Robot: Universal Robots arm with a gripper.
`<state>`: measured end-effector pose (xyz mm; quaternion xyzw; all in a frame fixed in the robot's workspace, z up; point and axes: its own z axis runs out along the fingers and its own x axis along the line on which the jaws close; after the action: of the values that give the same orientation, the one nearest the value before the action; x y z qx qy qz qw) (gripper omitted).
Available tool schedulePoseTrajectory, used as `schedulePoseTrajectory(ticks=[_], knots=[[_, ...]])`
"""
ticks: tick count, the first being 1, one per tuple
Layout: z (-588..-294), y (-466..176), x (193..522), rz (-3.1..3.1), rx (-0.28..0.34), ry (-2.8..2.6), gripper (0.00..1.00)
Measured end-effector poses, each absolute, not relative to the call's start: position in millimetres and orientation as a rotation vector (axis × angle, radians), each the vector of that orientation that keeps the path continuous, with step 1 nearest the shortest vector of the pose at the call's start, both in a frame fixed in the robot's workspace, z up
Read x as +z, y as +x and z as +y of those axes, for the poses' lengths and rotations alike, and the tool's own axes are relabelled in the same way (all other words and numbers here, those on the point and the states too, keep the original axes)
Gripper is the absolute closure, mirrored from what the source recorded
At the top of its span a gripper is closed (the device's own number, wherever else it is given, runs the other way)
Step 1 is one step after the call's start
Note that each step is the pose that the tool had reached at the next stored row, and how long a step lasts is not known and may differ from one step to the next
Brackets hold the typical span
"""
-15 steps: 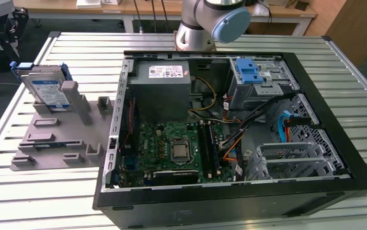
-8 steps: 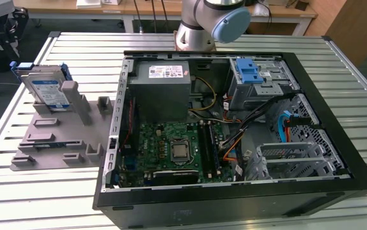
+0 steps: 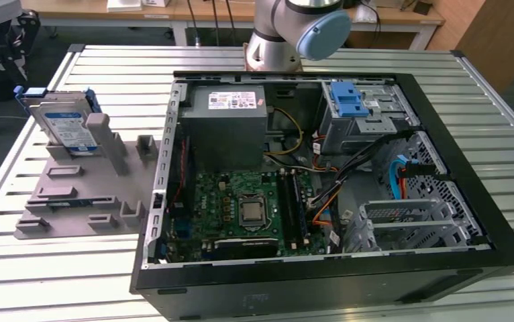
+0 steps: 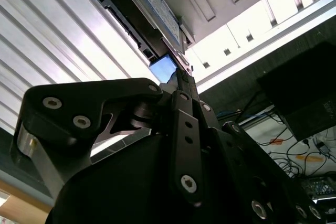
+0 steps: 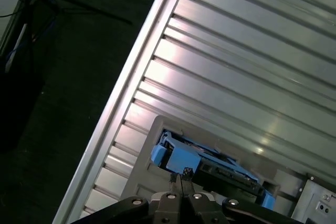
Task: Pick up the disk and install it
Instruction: 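Pick up the disk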
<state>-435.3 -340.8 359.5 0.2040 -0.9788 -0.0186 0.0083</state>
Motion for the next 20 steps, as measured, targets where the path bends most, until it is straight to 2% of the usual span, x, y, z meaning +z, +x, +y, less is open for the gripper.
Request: schedulePoseTrajectory(ticks=[20], knots=[[-340.8, -435.3, 359.5, -3.018, -0.057, 0.802, 0.89]])
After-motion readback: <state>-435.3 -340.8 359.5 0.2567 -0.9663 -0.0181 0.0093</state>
